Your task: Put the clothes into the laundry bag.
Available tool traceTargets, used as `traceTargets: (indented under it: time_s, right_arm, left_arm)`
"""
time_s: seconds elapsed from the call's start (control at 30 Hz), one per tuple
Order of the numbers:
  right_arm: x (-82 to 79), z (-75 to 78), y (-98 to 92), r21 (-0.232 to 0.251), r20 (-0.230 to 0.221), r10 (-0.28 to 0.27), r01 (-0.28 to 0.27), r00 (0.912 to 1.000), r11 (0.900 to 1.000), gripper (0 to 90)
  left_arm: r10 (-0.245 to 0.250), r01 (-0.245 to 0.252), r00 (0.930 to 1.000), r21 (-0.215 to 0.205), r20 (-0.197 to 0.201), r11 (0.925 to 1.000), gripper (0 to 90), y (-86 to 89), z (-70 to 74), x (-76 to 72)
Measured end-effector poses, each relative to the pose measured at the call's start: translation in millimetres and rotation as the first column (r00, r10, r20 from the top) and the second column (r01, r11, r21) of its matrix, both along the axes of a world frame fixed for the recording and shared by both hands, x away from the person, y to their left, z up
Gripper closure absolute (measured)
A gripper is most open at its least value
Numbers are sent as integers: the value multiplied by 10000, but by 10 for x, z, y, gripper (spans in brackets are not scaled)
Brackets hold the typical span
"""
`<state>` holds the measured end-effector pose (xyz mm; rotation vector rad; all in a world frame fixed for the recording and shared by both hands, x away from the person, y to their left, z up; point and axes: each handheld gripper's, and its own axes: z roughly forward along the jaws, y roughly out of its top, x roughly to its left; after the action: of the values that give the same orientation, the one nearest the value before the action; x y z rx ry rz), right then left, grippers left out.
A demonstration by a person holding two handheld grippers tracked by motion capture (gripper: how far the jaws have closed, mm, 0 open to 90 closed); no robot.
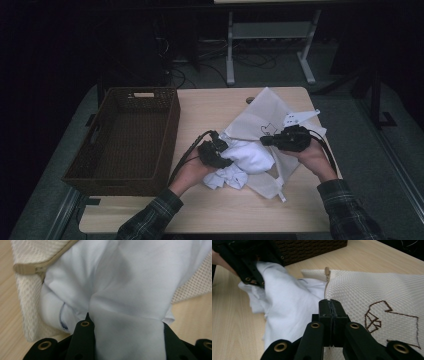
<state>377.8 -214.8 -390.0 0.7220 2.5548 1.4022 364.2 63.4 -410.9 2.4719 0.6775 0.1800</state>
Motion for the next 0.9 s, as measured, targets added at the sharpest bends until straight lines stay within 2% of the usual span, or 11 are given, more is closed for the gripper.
traceTargets:
  time_s: [0.13, 0.33, 0.47, 0.5, 0.57, 0.6, 0.7, 0.8, 0.9]
  right_arm:
    - [5, -4, 32, -20, 13, -37, 37, 10000, 10000, 885]
    - [20, 24, 117, 2, 103, -162, 162, 9998, 9999, 885]
    - [18, 53, 113, 142, 125, -248, 246, 9996, 9996, 885]
    - [15, 60, 104, 145, 147, -285, 283, 9995, 9995, 885]
    - [9, 67, 90, 147, 125, -299, 298, 9995, 9994, 884]
    - [-1, 64, 71, 128, 130, -304, 302, 9995, 9995, 884]
    - [-2, 48, 76, 132, 84, -257, 255, 9996, 9996, 884]
    - [-3, 37, 134, 99, 79, -228, 227, 9997, 9997, 884]
    - [11, 33, 207, 54, 105, -216, 216, 9997, 9998, 884]
  left_arm:
    - [320, -322, 9994, -121, -154, 9994, 691, 37, -21, 32]
    - [559, -560, 9982, -25, -220, 9984, 691, -113, -85, -16]
    - [675, -676, 9974, -26, -250, 9977, 692, -150, -119, -5]
    - [943, -947, 9952, -128, -241, 9954, 693, -131, -116, 27]
    - [1034, -1039, 9943, -187, -262, 9944, 695, -117, -115, 42]
    - [1364, -1372, 9903, -337, -259, 9900, 697, -78, -100, 77]
    - [1624, -1633, 9864, -376, -260, 9859, 700, -37, -81, 105]
    - [1687, -1693, 9854, -338, -221, 9850, 700, -50, -91, 109]
    - [1548, -1550, 9879, -175, -135, 9878, 699, -110, -106, 81]
